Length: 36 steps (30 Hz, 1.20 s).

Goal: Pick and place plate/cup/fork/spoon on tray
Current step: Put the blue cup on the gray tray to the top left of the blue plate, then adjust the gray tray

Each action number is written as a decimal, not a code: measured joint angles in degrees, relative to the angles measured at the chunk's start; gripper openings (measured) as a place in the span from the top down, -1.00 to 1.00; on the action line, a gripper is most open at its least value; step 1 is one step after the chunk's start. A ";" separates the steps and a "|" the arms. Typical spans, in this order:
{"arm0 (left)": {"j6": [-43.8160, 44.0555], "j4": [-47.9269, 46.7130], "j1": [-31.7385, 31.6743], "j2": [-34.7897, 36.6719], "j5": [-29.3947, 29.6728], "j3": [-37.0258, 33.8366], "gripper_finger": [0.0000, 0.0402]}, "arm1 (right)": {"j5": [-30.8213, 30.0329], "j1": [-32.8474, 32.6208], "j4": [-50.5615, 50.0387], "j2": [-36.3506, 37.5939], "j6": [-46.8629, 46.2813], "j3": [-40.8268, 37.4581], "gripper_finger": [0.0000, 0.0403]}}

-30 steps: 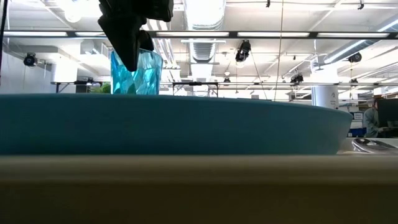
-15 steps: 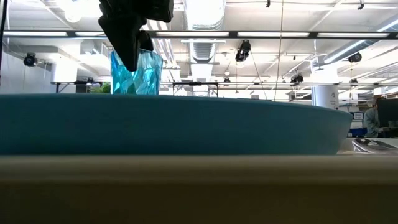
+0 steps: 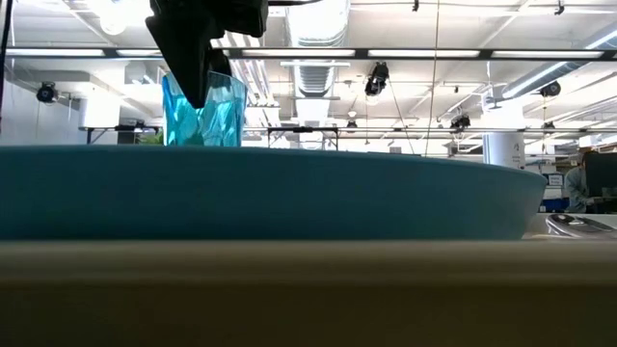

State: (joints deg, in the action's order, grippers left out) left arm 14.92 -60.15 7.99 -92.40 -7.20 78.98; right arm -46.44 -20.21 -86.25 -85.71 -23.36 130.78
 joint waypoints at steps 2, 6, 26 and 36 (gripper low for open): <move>0.00 0.02 0.00 0.00 0.02 0.00 0.78 | -0.01 -0.01 -0.01 0.00 0.34 0.00 0.55; 0.31 0.10 0.00 0.00 0.00 0.00 0.75 | 0.00 -0.02 -0.01 0.00 0.40 0.00 0.55; 0.78 0.08 -0.02 7.09 3.62 3.89 0.75 | 0.59 -0.02 -0.08 0.00 0.44 0.00 0.55; -0.82 6.24 0.15 21.66 16.88 7.92 0.75 | 11.49 0.00 -1.11 0.00 0.10 -4.53 0.88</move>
State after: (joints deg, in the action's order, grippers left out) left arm 14.10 -53.91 8.14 -70.74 9.68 86.90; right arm -34.95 -20.21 -87.36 -85.71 -23.26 126.25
